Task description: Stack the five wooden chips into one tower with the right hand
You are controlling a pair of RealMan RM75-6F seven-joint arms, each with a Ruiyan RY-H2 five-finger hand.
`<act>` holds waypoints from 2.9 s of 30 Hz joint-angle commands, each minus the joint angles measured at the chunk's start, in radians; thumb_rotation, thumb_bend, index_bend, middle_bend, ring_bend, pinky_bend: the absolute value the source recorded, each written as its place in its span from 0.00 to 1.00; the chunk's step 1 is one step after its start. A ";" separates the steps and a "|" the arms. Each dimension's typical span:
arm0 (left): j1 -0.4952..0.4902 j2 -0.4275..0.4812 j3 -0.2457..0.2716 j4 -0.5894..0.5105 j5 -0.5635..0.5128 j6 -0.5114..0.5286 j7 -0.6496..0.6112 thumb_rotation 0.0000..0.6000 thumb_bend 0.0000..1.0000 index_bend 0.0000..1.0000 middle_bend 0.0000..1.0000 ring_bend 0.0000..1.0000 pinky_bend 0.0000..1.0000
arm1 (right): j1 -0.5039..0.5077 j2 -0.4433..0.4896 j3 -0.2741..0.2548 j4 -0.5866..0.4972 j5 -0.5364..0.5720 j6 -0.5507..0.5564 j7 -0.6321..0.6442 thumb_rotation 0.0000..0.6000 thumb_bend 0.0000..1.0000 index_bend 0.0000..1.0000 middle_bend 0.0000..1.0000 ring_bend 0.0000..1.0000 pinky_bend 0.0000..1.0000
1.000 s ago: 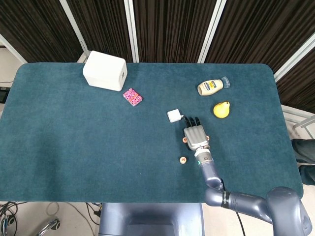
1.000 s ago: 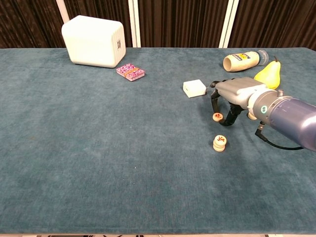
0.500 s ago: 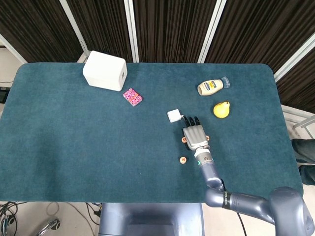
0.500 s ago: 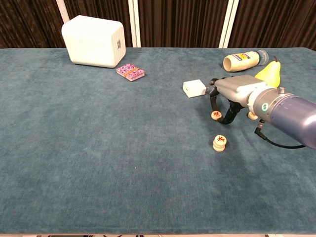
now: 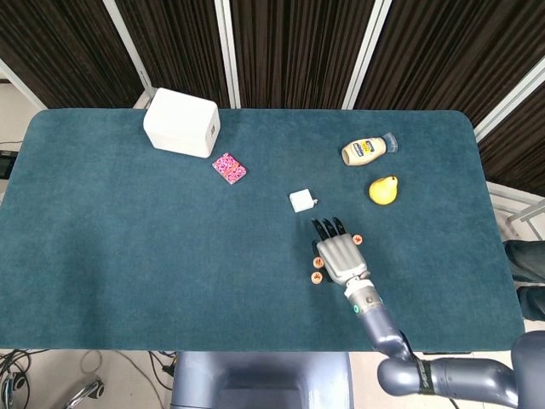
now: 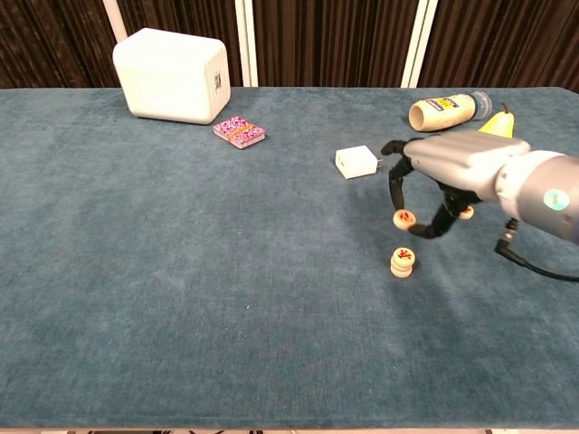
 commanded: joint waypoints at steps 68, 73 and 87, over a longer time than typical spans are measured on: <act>-0.004 -0.002 -0.001 0.002 -0.009 -0.005 0.010 1.00 0.09 0.00 0.00 0.00 0.07 | -0.042 -0.055 -0.044 0.026 -0.030 0.016 -0.036 1.00 0.39 0.46 0.00 0.00 0.00; -0.004 -0.002 -0.001 0.000 -0.009 -0.004 0.011 1.00 0.09 0.00 0.00 0.00 0.07 | -0.043 -0.052 -0.045 0.023 -0.035 0.015 -0.034 1.00 0.39 0.45 0.00 0.00 0.00; -0.004 -0.001 -0.003 0.003 -0.008 -0.002 0.006 1.00 0.09 0.00 0.00 0.00 0.07 | -0.048 -0.012 -0.039 0.000 -0.030 0.037 -0.059 1.00 0.39 0.41 0.00 0.00 0.00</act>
